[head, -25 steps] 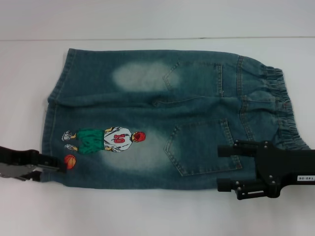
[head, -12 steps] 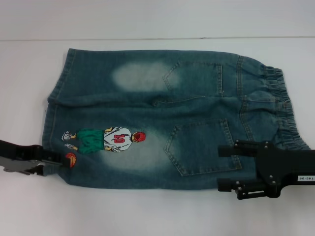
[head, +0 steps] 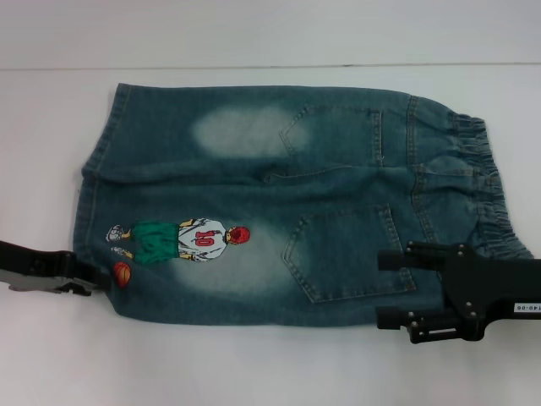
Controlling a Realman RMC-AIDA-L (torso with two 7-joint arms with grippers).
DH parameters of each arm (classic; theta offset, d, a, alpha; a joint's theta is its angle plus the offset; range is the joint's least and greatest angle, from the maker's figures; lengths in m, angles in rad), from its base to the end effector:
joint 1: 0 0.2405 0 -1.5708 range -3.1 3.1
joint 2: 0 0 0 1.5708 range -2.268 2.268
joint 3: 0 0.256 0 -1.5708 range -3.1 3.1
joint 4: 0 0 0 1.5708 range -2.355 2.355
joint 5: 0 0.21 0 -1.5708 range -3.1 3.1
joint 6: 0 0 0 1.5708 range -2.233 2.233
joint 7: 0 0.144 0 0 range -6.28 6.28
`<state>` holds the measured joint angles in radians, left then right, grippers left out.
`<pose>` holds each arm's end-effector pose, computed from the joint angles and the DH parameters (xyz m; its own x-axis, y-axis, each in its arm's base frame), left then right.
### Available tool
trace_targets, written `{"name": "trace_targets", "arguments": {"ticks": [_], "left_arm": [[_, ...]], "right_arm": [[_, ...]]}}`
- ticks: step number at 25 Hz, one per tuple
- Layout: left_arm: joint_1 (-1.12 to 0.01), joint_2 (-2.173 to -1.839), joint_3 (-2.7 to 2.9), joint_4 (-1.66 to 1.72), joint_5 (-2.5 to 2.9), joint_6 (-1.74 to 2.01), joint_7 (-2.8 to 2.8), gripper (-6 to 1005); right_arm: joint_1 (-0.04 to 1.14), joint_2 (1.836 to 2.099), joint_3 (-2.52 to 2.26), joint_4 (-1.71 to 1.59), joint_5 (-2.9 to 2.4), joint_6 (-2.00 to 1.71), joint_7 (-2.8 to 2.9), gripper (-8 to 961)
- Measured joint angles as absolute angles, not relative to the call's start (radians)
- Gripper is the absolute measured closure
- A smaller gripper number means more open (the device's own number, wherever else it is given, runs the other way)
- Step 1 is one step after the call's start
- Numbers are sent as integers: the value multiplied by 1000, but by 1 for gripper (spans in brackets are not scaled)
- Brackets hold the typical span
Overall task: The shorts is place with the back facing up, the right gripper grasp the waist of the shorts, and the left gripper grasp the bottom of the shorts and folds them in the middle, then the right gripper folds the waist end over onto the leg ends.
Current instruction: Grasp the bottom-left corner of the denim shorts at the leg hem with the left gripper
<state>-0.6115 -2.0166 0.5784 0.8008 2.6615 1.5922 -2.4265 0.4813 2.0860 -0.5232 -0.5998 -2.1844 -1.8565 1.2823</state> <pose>-0.3174 0.3304 0.0408 0.1752 0.9755 0.1333 0.9715 -0.1493 -0.1842 0.2744 0.2706 -0.0032 0.7583 -0.3787 -0.5306 -0.3996 -0.9132 0.0806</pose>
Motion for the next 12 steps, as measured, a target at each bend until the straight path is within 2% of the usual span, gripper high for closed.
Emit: {"name": "trace_targets", "arguments": {"ticks": [5, 8, 12], "left_arm": [[-613, -2018, 578, 803, 2661, 1591, -2425, 492], [-614, -2019, 578, 804, 2661, 1589, -2424, 703], [-614, -2023, 578, 805, 2661, 1588, -2423, 880]], "right_arm": [[480, 2086, -522, -600, -2184, -1857, 1282, 37], [480, 2086, -521, -600, -2184, -1857, 1282, 38], [480, 2085, -521, -600, -2184, -1857, 1283, 41]]}}
